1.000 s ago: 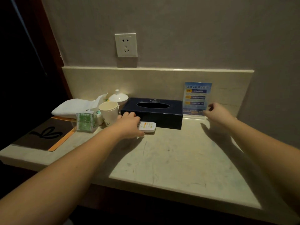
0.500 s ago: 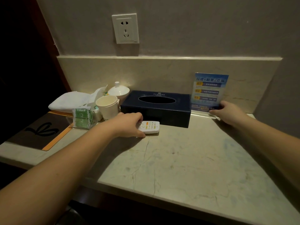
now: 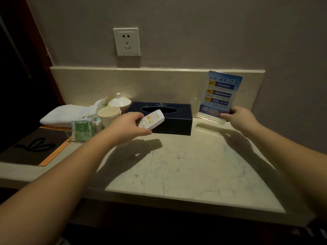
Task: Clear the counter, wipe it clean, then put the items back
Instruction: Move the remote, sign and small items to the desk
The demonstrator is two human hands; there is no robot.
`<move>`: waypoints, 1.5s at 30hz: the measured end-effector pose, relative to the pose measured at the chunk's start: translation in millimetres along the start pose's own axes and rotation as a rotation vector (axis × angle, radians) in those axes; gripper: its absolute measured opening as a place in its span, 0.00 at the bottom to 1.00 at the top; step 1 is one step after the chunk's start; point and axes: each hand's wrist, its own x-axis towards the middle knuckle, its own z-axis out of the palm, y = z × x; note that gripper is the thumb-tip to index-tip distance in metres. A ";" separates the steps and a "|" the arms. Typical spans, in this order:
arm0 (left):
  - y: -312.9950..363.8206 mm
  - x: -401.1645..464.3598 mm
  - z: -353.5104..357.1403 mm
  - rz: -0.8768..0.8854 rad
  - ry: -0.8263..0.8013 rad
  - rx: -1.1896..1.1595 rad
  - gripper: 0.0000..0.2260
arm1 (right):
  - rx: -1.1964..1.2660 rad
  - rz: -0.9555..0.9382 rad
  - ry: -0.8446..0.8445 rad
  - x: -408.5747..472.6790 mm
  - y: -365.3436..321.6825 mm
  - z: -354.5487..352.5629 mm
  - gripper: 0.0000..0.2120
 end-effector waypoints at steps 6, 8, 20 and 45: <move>30.2 -51.9 0.7 -0.017 0.146 -0.544 0.22 | 0.051 0.008 0.068 -72.0 -9.3 -27.4 0.09; 39.6 -67.8 6.4 -0.014 0.129 -0.686 0.21 | 0.065 0.004 0.088 -101.8 -10.2 -36.3 0.08; 102.6 -150.9 41.6 -0.010 -0.158 -1.064 0.20 | 0.187 0.158 0.207 -262.0 38.6 -78.5 0.03; 399.2 -312.7 284.3 -0.039 -0.698 -0.968 0.23 | 0.099 0.560 0.393 -527.6 311.0 -285.4 0.14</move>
